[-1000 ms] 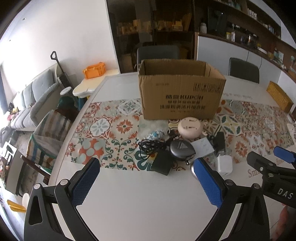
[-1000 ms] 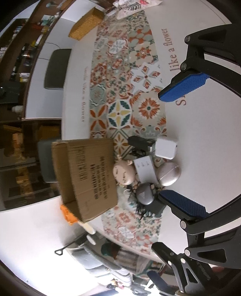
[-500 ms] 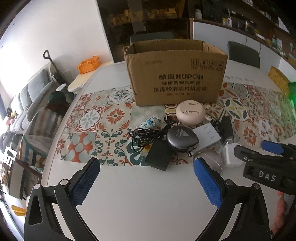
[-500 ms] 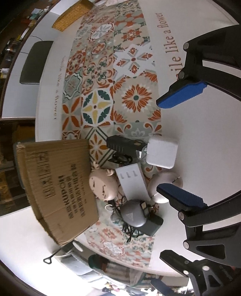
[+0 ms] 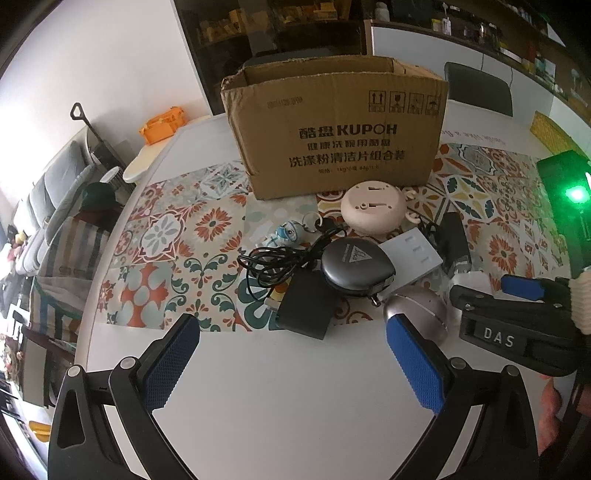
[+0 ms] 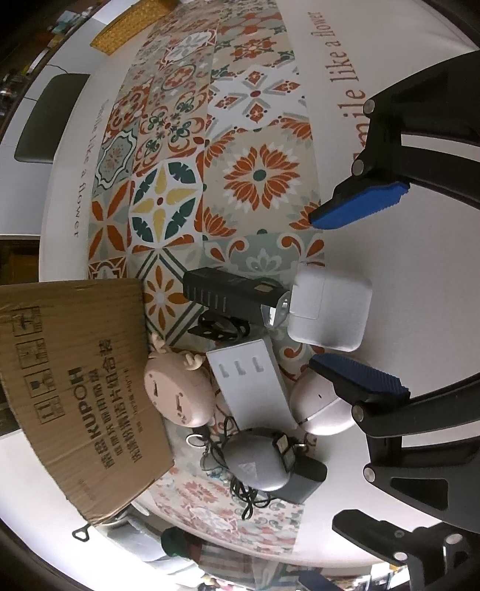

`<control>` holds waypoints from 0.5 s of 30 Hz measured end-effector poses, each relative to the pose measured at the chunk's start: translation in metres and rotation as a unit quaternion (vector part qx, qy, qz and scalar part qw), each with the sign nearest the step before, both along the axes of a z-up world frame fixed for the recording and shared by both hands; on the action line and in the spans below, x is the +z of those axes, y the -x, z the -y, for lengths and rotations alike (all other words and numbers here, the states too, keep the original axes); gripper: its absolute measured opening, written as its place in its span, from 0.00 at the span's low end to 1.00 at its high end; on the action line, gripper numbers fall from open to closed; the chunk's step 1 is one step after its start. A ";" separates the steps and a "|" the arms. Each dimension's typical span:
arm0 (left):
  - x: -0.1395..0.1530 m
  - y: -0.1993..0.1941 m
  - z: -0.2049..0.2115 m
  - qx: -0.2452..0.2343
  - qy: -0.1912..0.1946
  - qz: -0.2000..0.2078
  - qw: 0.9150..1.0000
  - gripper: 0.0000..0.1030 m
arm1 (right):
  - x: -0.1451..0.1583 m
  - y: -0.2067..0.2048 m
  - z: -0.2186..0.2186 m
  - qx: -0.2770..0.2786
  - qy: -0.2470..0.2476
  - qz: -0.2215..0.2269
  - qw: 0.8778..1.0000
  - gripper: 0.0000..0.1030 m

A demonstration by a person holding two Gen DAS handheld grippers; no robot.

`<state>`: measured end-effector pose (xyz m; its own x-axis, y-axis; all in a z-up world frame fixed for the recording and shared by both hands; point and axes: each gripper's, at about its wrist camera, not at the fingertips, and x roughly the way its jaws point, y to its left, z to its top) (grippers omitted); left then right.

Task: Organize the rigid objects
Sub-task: 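Lower the right gripper onto the white square charger and close it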

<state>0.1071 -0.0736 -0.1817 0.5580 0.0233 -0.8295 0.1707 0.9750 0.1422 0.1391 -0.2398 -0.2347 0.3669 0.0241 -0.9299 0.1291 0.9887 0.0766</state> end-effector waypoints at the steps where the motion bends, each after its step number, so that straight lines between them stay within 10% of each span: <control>1: -0.001 0.000 0.000 0.000 0.001 0.000 1.000 1.00 | -0.002 -0.001 0.000 -0.001 0.000 -0.003 1.000 0.65; 15: -0.007 0.003 0.007 -0.016 -0.004 -0.006 1.000 1.00 | -0.020 -0.008 -0.018 0.011 0.019 -0.010 1.000 0.47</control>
<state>0.1042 -0.0807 -0.1887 0.5487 0.0116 -0.8359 0.2032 0.9681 0.1468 0.1468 -0.2216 -0.2552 0.3480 -0.0030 -0.9375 0.1087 0.9934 0.0372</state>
